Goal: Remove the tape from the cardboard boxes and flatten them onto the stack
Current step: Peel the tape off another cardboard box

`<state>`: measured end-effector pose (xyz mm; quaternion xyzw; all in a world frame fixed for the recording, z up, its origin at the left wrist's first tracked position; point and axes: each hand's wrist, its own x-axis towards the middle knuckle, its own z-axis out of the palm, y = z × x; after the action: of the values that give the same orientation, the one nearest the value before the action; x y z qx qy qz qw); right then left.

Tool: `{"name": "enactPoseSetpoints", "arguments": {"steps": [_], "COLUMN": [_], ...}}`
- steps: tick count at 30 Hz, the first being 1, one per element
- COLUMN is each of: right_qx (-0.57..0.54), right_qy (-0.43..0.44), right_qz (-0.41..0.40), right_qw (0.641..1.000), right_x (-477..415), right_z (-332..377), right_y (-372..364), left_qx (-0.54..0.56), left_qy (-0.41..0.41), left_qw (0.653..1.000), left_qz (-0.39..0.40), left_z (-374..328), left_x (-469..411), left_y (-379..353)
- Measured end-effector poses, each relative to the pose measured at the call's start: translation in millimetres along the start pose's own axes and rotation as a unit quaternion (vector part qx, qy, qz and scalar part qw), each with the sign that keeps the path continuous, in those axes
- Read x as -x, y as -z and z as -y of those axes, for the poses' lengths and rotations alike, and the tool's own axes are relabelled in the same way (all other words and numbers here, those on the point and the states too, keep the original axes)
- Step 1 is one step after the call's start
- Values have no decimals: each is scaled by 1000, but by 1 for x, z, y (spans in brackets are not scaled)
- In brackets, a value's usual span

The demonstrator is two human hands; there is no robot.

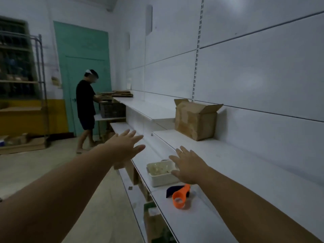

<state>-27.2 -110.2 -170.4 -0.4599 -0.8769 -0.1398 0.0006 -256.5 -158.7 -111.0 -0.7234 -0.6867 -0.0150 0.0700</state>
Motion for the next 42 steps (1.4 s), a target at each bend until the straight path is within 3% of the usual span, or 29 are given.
{"name": "enactPoseSetpoints", "arguments": {"steps": [6, 10, 17, 23, 26, 29, 34, 38, 42], "right_qx": [-19, -114, -280, -435, -468, -456, -458, -467, -478], "right_qy": [-124, -218, -373, -380, -397, -398, -367, -398, -452], "right_qz": [15, -47, -204, -257, -254, -243, -218, -249, -308], "right_qw": [992, 968, 861, 775, 748, 758, 780, 749, 688], "right_x": [-59, -74, -119, -161, -164, -160, -148, -149, -149], "right_z": [-51, -70, -123, -135, -136, -134, -131, -132, -131], "right_y": [-7, -22, -33, -61, -70, -71, -66, -53, -31], "left_qx": [73, 193, 289, 345, 453, 524, 552, 611, 681], "left_qy": [-108, -119, -177, -83, -10, -3, -26, -43, -143], "left_qw": [991, 974, 941, 935, 891, 852, 833, 789, 718], "left_qz": [-32, -12, 8, -24, -34, -6, 42, 43, -1], "left_z": [31, 30, -19, -28, -30, -43, -55, -59, -46], "left_x": [-107, -164, -265, -334, -366, -391, -410, -403, -371], "left_y": [-12, -25, -49, -81, -91, -95, -107, -102, -89]}}
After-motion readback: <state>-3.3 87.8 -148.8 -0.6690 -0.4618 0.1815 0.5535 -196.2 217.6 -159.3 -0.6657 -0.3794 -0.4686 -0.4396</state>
